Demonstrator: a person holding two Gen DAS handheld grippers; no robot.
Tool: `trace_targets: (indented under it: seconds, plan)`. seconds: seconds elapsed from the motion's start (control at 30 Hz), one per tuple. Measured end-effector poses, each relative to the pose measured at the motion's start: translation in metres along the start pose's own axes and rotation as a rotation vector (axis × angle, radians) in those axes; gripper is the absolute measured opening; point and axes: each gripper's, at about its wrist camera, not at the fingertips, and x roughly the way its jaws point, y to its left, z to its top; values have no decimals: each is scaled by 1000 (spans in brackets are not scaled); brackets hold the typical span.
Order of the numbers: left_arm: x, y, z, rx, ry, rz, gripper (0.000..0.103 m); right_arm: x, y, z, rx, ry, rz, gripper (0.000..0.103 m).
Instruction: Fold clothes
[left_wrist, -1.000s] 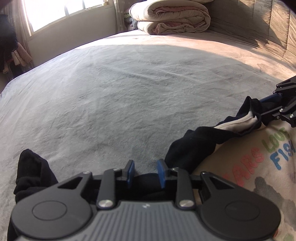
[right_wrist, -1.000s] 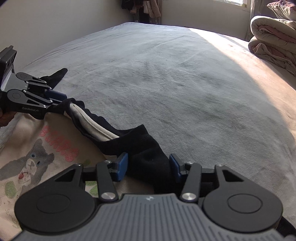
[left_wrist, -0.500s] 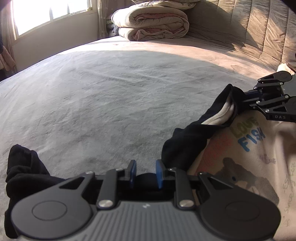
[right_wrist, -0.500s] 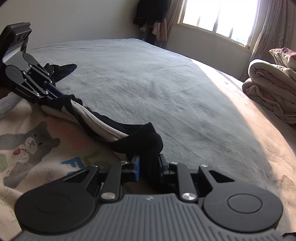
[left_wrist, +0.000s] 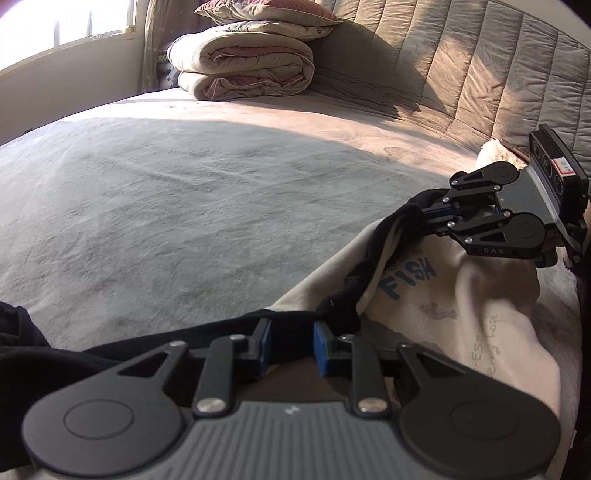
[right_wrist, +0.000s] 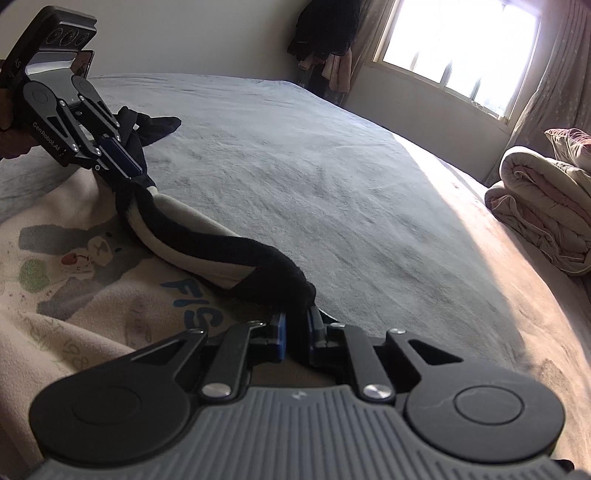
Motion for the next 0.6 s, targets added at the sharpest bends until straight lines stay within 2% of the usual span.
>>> trace_targets:
  seconds: [0.2, 0.3, 0.37, 0.43, 0.53, 0.6]
  plan:
    - [-8, -12, 5, 56, -28, 10, 28, -3, 6, 0, -21, -2, 13, 11]
    - [-11, -17, 13, 107, -58, 24, 37, -4, 7, 0, -34, 0, 15, 11]
    - [-8, -19, 19, 151, -38, 25, 49, -4, 8, 0, -43, 3, 14, 11]
    - [-3, -21, 23, 191, -5, 19, 54, -5, 9, 1, -55, 8, 15, 11]
    - [5, -26, 24, 241, 40, 23, 54, -6, 11, 4, -87, 16, 21, 12]
    - [9, -29, 21, 276, 61, 42, 54, -8, 13, 6, -117, 17, 27, 18]
